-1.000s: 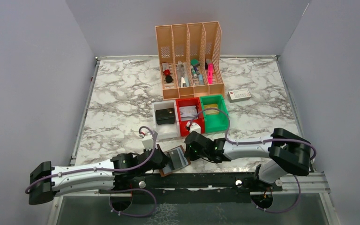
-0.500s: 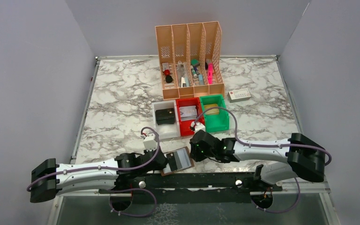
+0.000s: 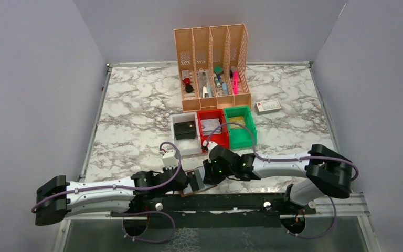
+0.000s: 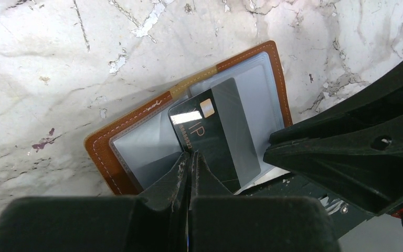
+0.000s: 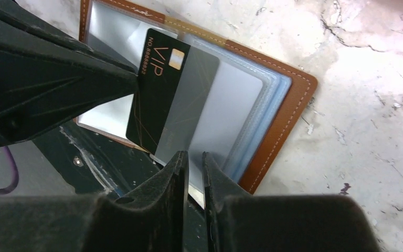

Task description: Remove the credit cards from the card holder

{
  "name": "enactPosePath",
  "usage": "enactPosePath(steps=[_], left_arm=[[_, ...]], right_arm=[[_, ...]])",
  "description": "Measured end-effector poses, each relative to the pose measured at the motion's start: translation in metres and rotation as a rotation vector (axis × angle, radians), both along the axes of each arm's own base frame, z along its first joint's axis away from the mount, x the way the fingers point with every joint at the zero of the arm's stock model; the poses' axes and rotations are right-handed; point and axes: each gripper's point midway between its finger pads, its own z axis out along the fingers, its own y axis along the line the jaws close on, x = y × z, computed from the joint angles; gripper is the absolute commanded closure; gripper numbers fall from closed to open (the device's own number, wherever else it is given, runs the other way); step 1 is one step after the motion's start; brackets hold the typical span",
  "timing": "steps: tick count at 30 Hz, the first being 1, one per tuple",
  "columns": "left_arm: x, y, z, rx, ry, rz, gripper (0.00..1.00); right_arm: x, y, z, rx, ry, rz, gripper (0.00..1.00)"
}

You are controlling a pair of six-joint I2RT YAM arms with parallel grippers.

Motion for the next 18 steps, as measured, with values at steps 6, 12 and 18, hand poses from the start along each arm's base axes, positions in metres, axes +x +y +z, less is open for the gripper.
enactPosePath(steps=[6, 12, 18], left_arm=[[0.001, -0.002, 0.004, -0.023, -0.002, 0.006, 0.61], [0.001, -0.004, 0.011, -0.064, 0.001, 0.021, 0.46], [-0.002, -0.001, 0.003, -0.064, 0.033, 0.045, 0.46]], right_arm=[[-0.002, 0.007, 0.002, 0.026, 0.009, 0.015, 0.71], [0.004, 0.013, -0.002, 0.024, 0.011, -0.01, 0.71], [0.008, 0.016, -0.004, 0.042, 0.029, -0.075, 0.71]])
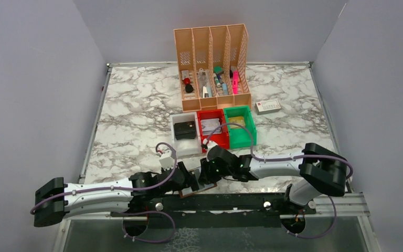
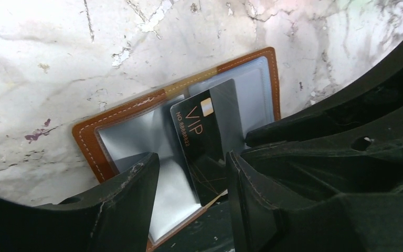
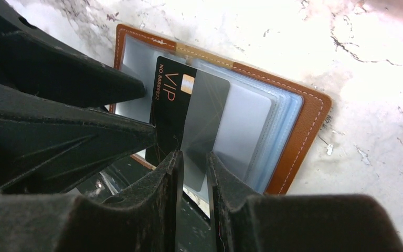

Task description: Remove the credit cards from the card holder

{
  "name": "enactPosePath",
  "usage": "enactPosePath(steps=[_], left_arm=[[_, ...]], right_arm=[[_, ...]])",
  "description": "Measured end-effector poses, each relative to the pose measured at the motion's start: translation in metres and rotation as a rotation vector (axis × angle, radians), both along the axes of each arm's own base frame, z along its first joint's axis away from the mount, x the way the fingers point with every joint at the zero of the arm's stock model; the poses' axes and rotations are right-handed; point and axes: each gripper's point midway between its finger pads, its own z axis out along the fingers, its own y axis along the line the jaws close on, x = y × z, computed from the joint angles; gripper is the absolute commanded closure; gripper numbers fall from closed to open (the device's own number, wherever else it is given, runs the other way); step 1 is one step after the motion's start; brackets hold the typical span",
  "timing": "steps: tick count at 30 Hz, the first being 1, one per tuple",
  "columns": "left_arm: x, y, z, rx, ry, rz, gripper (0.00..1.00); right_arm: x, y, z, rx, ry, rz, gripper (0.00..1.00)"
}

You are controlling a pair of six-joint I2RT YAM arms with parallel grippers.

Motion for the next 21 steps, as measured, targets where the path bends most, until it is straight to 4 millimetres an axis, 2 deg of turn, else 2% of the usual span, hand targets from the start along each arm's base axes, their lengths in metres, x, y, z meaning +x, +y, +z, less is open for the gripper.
enactPosePath(steps=[3, 14, 18, 21], left_arm=[[-0.001, 0.0, -0.005, -0.022, 0.022, 0.028, 0.46], [0.004, -0.016, -0.006, -0.204, 0.022, 0.076, 0.5], [0.005, -0.016, -0.007, -0.235, 0.036, 0.103, 0.59], [0.005, -0.016, -0.009, -0.261, 0.044, 0.116, 0.74]], right_arm=[[0.001, -0.001, 0.0, 0.027, 0.014, -0.044, 0.71], [-0.001, 0.0, -0.003, 0.101, 0.066, -0.122, 0.72], [-0.001, 0.0, -0.002, 0.114, 0.074, -0.133, 0.72], [-0.001, 0.001, -0.002, 0.118, 0.077, -0.137, 0.72]])
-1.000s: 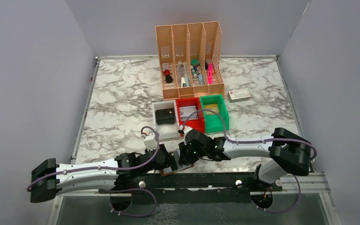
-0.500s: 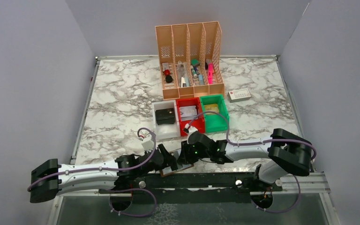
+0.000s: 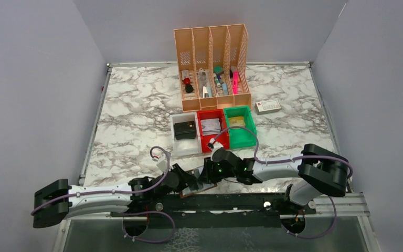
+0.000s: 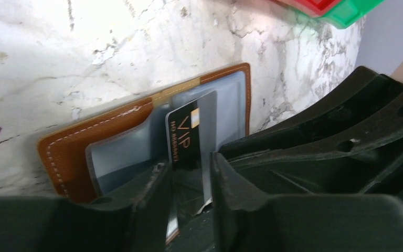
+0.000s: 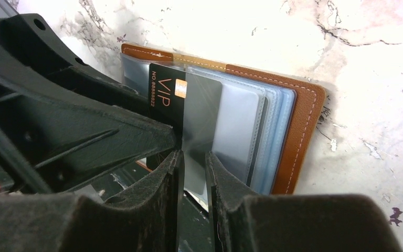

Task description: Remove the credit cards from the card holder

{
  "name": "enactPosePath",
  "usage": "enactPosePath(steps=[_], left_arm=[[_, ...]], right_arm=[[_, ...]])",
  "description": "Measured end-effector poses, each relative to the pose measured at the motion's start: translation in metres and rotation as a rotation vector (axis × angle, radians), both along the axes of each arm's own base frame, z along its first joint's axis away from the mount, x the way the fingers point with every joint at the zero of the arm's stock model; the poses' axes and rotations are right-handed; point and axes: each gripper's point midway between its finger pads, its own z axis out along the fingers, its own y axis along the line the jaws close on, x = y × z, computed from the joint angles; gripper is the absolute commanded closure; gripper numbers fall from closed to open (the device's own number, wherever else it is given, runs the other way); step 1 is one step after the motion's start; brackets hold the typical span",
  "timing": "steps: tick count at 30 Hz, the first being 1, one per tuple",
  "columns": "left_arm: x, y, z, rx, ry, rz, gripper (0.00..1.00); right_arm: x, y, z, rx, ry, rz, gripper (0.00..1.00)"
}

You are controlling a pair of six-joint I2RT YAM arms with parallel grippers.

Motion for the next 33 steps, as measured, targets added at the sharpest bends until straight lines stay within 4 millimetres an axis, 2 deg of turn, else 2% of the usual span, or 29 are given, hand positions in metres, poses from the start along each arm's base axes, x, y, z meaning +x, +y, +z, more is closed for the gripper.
enactPosePath(steps=[3, 6, 10, 20, 24, 27, 28, 30, 33], left_arm=[[-0.001, 0.002, -0.004, -0.011, 0.002, 0.001, 0.9], [-0.001, 0.003, -0.004, -0.017, 0.001, 0.002, 0.93], [-0.001, 0.001, 0.006, -0.027, -0.005, 0.0, 0.99], [-0.003, 0.014, 0.019, 0.106, -0.016, -0.031, 1.0], [0.001, 0.02, 0.033, 0.186, -0.042, -0.04, 1.0], [0.007, 0.019, 0.055, 0.257, -0.083, -0.064, 1.0], [0.01, 0.016, 0.066, 0.272, -0.1, -0.072, 1.0], [0.02, 0.012, 0.084, 0.305, -0.132, -0.083, 1.0], [0.039, 0.008, 0.106, 0.348, -0.17, -0.092, 1.0]], right_arm=[[0.0, 0.001, 0.0, 0.005, 0.004, -0.004, 0.73], [0.0, 0.001, -0.001, 0.005, 0.008, -0.009, 0.74], [0.002, 0.001, -0.002, -0.004, 0.01, -0.019, 0.75], [0.005, -0.001, -0.002, -0.036, 0.003, -0.049, 0.75], [0.009, -0.007, 0.001, -0.065, -0.011, -0.069, 0.74], [0.008, -0.021, 0.005, -0.103, -0.026, -0.072, 0.72], [0.008, -0.027, 0.007, -0.116, -0.033, -0.073, 0.69], [0.006, -0.038, 0.016, -0.124, -0.053, -0.074, 0.51], [0.012, -0.043, 0.044, -0.074, -0.11, -0.09, 0.35]])
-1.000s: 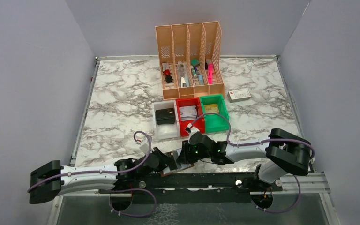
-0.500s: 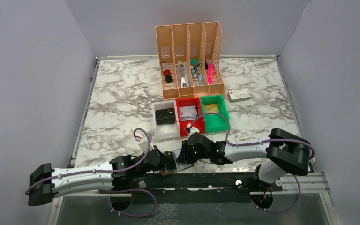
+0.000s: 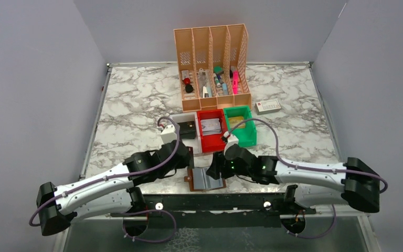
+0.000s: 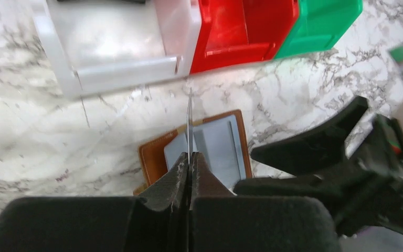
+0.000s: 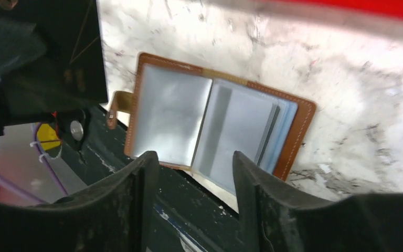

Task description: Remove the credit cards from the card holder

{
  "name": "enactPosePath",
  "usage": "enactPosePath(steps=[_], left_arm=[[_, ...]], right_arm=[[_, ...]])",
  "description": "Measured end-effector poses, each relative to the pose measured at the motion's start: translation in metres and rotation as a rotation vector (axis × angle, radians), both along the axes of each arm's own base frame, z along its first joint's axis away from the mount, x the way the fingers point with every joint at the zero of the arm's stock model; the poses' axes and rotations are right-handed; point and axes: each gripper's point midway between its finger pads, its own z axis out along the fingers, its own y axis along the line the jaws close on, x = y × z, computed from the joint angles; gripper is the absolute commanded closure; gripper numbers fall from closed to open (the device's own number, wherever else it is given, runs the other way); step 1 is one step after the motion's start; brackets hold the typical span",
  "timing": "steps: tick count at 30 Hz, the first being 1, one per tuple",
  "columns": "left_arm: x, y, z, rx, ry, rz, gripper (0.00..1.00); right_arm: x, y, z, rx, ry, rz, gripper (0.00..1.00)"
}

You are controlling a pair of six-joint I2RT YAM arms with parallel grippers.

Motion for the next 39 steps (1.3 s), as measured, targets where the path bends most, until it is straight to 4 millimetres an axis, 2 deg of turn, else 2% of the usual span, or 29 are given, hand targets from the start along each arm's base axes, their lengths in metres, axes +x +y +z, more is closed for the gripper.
enactPosePath(steps=[2, 6, 8, 13, 15, 17, 20, 25, 31, 35, 39], left_arm=[[0.017, 0.003, 0.014, 0.018, -0.019, 0.003, 1.0], [0.039, 0.013, 0.035, 0.035, -0.062, -0.009, 1.0], [0.048, 0.019, 0.039, 0.048, -0.077, -0.022, 1.0], [0.064, 0.027, 0.032, 0.077, -0.05, -0.055, 1.0], [0.073, 0.032, 0.027, 0.071, -0.026, -0.053, 1.0], [0.083, 0.038, 0.029, 0.039, -0.016, -0.043, 1.0], [0.098, 0.041, 0.041, -0.051, -0.046, -0.04, 1.0], [0.095, 0.018, 0.051, -0.206, -0.098, -0.139, 1.0], [0.081, 0.005, 0.037, -0.31, -0.071, -0.191, 1.0], [0.08, 0.001, 0.048, -0.362, -0.104, -0.204, 1.0], [0.086, 0.003, 0.053, -0.387, -0.116, -0.192, 1.0]], right_arm=[[0.006, -0.003, 0.02, 0.036, -0.05, -0.019, 0.28], [0.027, -0.002, 0.054, 0.083, -0.146, -0.071, 0.26], [0.043, -0.002, 0.06, 0.091, -0.16, -0.09, 0.25], [0.105, -0.007, 0.066, 0.135, -0.149, -0.161, 0.25], [0.117, 0.0, 0.071, 0.16, -0.16, -0.143, 0.24], [0.119, 0.012, 0.08, 0.2, -0.183, -0.102, 0.24], [0.119, 0.026, 0.097, 0.273, -0.224, -0.043, 0.24], [0.126, 0.046, 0.112, 0.367, -0.183, 0.05, 0.25], [0.129, 0.056, 0.101, 0.475, -0.055, 0.127, 0.34], [0.125, 0.061, 0.091, 0.52, 0.026, 0.172, 0.38], [0.122, 0.064, 0.093, 0.564, 0.06, 0.209, 0.43]])
